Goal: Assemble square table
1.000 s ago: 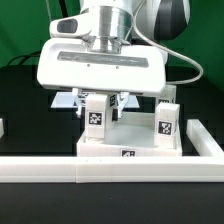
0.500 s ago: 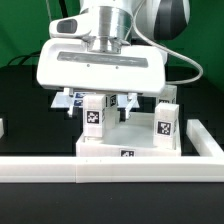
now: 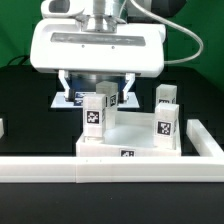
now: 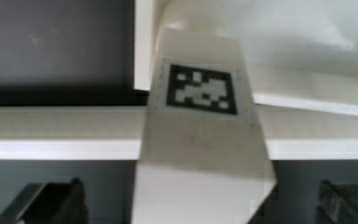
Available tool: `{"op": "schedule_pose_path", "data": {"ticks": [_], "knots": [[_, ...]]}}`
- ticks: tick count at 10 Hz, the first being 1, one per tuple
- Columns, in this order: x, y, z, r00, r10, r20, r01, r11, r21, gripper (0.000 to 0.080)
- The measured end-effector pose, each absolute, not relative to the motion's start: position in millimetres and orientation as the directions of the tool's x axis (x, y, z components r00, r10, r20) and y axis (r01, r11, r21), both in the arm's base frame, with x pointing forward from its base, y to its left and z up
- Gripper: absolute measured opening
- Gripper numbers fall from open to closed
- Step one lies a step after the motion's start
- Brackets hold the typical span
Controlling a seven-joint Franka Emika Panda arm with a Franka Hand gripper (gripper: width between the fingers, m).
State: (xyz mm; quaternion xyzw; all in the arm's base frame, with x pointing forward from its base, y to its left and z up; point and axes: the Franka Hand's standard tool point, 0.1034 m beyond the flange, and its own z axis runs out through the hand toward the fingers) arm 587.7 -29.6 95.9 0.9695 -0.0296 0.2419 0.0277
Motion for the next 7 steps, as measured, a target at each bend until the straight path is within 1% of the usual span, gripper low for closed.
{"op": "schedule_pose_path", "data": {"ticks": [1,3,4,5,6,7], "knots": [[587,-28,93.8,0.889,-0.045,0.456,-0.067,-0.997,0.033,0.0649],[586,-29,92.9,0.89,-0.047,0.454,-0.069,-0.997,0.033,0.0649],[584,-26,84.5,0.927,-0.072,0.369,-0.075,-0.997,-0.005,0.0649],[584,-23,80.7,0.954,-0.095,0.284,-0.087,-0.995,-0.04,0.0649],[586,-22,80.8,0.974,-0.097,0.204,-0.087,-0.994,-0.059,0.0649],[588,-24,81.1,0.984,-0.112,0.135,-0.103,-0.992,-0.067,0.0649]]}}
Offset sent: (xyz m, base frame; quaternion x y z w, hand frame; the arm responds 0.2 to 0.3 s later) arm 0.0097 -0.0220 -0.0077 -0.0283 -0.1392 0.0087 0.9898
